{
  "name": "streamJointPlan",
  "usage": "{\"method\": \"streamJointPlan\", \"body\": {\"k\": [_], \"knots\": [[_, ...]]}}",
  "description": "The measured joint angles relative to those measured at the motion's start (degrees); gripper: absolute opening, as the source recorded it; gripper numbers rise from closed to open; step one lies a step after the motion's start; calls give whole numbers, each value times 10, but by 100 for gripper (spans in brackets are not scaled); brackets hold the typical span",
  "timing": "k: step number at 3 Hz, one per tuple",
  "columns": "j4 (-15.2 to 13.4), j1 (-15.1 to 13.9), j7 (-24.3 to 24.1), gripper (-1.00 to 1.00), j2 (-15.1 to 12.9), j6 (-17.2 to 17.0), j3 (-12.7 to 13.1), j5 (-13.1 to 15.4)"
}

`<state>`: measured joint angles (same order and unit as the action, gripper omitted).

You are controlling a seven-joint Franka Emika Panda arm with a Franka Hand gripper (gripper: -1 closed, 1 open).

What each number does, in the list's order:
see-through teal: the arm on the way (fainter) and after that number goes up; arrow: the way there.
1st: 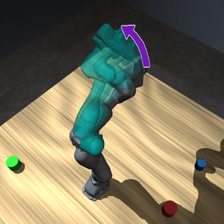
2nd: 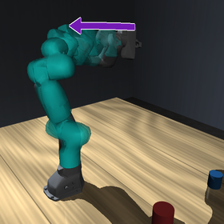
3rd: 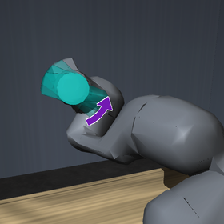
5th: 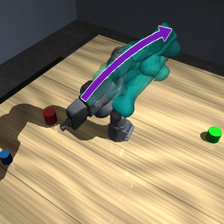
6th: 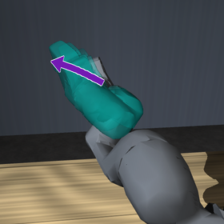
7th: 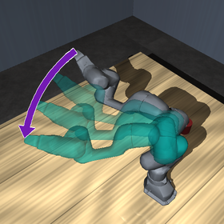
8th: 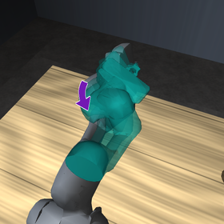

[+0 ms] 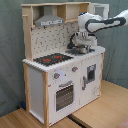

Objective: Play with the kitchen

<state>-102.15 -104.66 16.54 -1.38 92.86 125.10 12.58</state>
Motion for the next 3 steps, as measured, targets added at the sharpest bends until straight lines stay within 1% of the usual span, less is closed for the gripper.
{"method": "streamJointPlan", "body": {"k": [1,2,3], "knots": [[-27,1,32,-100,1,41,-7,0],[-42,1,67,-100,2,86,-5,-1],[-59,0,68,-100,4,130,-7,-1]]}}
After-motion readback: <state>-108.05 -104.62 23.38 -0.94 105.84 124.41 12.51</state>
